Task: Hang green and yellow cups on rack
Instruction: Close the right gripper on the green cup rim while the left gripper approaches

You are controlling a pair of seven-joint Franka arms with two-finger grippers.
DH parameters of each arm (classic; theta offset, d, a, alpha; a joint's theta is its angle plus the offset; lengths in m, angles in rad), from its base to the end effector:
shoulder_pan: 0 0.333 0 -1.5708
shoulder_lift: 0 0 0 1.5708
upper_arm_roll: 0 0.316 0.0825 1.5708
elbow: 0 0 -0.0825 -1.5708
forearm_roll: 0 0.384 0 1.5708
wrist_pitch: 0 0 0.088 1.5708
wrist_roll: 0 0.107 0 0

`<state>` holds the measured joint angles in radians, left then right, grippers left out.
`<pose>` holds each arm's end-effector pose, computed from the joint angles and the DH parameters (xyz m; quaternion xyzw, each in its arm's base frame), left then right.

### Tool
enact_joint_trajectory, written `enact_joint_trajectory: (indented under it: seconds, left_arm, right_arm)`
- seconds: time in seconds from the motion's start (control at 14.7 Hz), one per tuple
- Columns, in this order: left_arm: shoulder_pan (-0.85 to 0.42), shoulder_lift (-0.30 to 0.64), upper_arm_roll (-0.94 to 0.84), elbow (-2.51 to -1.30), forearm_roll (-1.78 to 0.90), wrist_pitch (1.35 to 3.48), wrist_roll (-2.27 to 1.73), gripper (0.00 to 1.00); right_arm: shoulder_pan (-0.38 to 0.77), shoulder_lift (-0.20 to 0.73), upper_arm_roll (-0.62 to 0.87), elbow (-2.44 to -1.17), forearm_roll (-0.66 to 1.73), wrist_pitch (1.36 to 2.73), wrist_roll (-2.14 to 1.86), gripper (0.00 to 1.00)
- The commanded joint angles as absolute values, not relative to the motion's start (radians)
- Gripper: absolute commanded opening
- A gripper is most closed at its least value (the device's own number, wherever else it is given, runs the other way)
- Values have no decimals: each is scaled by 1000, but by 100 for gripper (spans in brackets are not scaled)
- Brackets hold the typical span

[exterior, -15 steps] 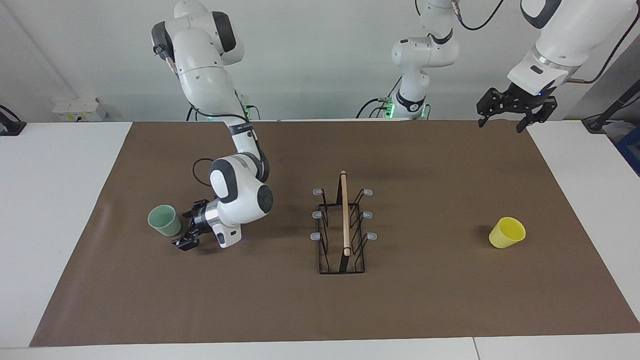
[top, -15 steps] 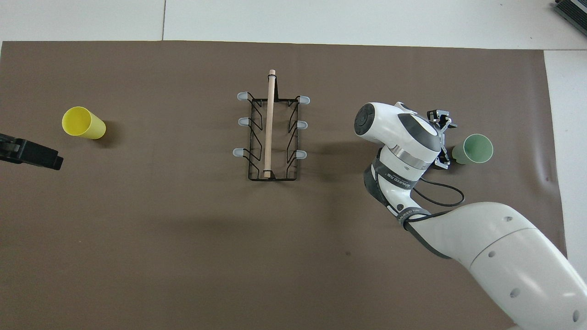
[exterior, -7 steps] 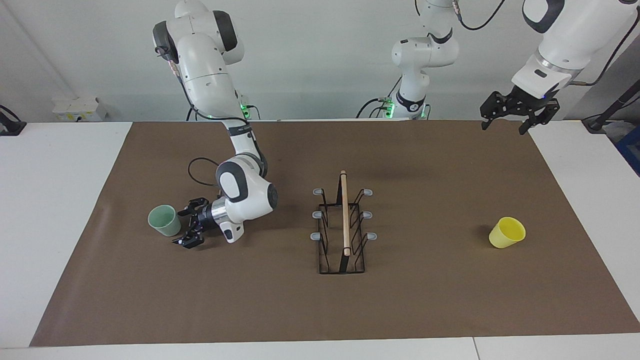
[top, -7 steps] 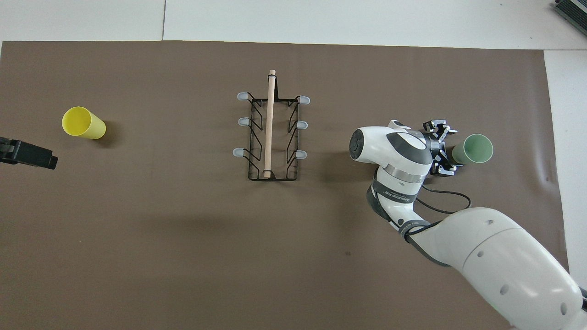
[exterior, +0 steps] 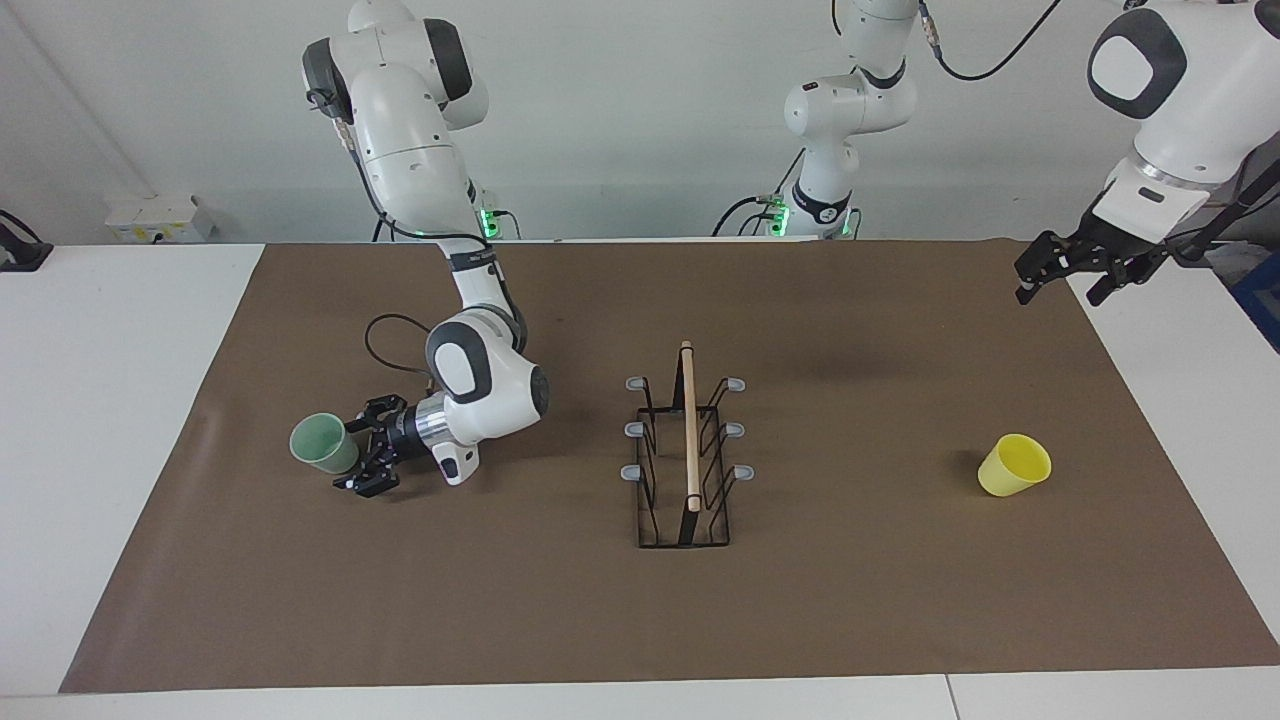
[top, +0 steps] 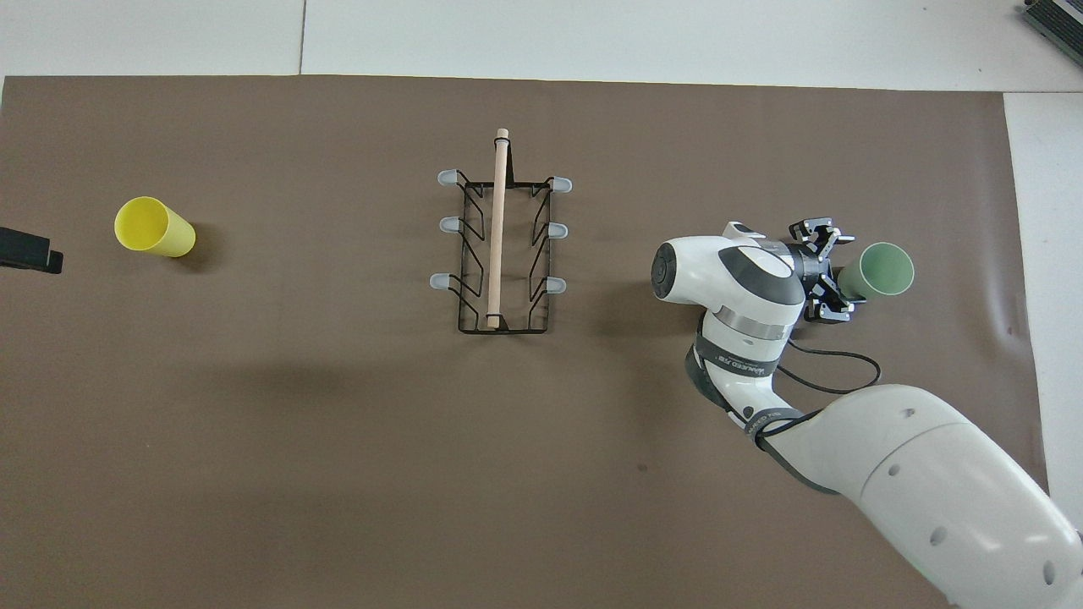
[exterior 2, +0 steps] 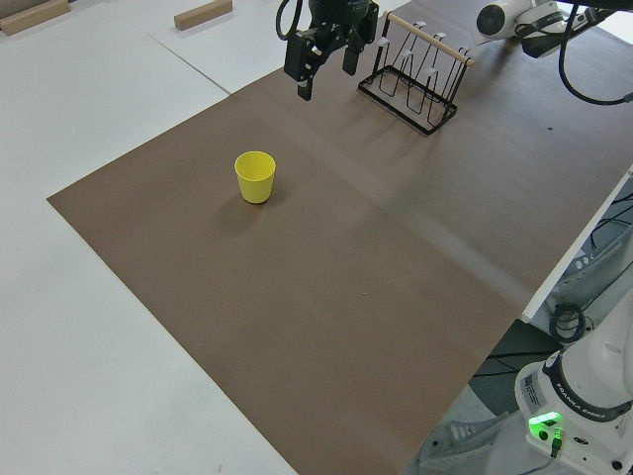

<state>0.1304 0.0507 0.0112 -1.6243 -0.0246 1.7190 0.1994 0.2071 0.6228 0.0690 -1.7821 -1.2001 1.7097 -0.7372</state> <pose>0.5761 0.0797 0.5835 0.9993 -0.0274 0.0237 0.0080 0.6143 0.0800 0.2115 0.5605 0.6133 -0.3812 0.4054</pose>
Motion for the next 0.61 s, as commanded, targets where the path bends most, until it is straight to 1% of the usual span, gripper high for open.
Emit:
enact_joint_trajectory:
  seconds: [0.0, 0.14, 0.2, 0.34, 0.54]
  left_arm:
    - [179, 39, 15, -1707, -41, 1801, 163, 100]
    - [212, -18, 18, -1862, -40, 1984, 126, 100]
    - [213, -26, 18, -1891, -41, 2017, 118, 100]
    - [218, -6, 20, -1893, -44, 2013, 56, 100]
    - [221, 82, 20, -1824, -96, 1982, -84, 100]
  right_arm:
    - [199, 578, 75, -1854, -1229, 1713, -720, 100]
    - [209, 566, 75, -1888, -1232, 1707, -689, 100]
    - [210, 565, 75, -1894, -1241, 1700, -689, 100]
    - [203, 563, 75, -1894, -1284, 1694, -686, 100]
    - [196, 563, 75, -1901, -1292, 1694, -650, 100]
